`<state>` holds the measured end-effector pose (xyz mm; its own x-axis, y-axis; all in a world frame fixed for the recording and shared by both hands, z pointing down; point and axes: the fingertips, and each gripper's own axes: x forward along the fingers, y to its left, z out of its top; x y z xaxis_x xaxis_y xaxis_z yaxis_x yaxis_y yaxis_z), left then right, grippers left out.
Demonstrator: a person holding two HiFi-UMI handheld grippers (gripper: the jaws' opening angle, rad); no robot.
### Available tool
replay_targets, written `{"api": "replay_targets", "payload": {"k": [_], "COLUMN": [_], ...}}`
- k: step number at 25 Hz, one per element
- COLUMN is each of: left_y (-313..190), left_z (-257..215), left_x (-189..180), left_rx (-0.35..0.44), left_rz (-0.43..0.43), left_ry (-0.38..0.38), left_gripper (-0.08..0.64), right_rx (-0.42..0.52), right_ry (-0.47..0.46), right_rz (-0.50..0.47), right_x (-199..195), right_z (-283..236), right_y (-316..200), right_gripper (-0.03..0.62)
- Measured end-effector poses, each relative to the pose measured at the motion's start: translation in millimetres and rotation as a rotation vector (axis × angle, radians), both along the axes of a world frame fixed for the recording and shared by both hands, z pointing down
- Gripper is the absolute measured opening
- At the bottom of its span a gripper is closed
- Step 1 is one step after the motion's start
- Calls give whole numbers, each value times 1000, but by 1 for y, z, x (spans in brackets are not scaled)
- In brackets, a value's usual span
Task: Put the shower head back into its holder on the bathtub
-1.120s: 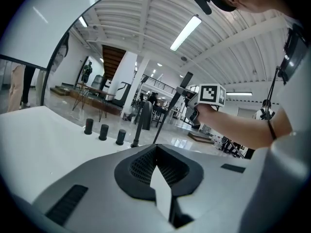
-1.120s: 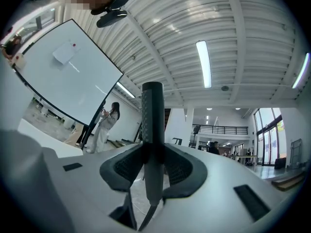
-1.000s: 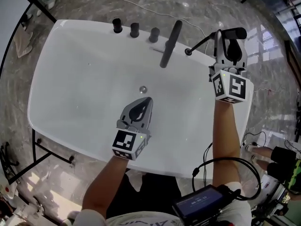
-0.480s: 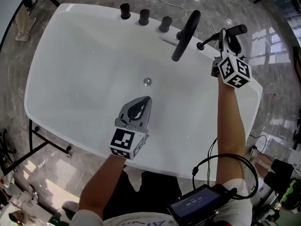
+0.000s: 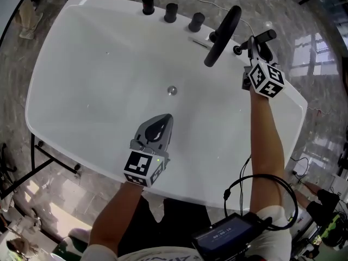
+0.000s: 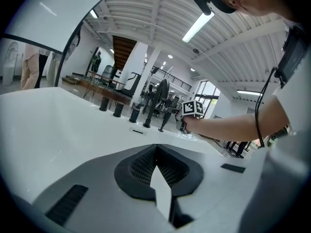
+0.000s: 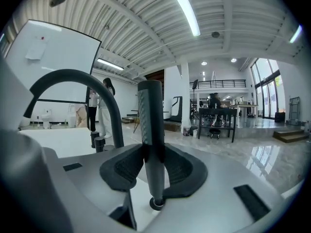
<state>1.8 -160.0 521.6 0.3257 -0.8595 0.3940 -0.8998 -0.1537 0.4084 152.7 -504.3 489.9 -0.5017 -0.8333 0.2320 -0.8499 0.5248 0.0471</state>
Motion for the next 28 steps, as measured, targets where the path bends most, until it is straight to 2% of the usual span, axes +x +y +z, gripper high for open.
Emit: {"api": "replay_targets", "payload": {"k": [10,20,28], "left_y": [3,3,13], "left_z": [15,22,26], "left_x": [0,-5,-4], "left_rx": [-16,-18,-33], "left_rz": [-11,-12,-10], "left_ry": [18,44,48], "left_gripper": [15,15,15], "right_rx": [-75,-117,-127], "right_ry": [-19,32,-3], "right_rz": [22,19,45], "right_x": [6,2,8], "right_z": [34,61,59], "right_y": [-16,-22,-20], "right_gripper": [135,135,135]}}
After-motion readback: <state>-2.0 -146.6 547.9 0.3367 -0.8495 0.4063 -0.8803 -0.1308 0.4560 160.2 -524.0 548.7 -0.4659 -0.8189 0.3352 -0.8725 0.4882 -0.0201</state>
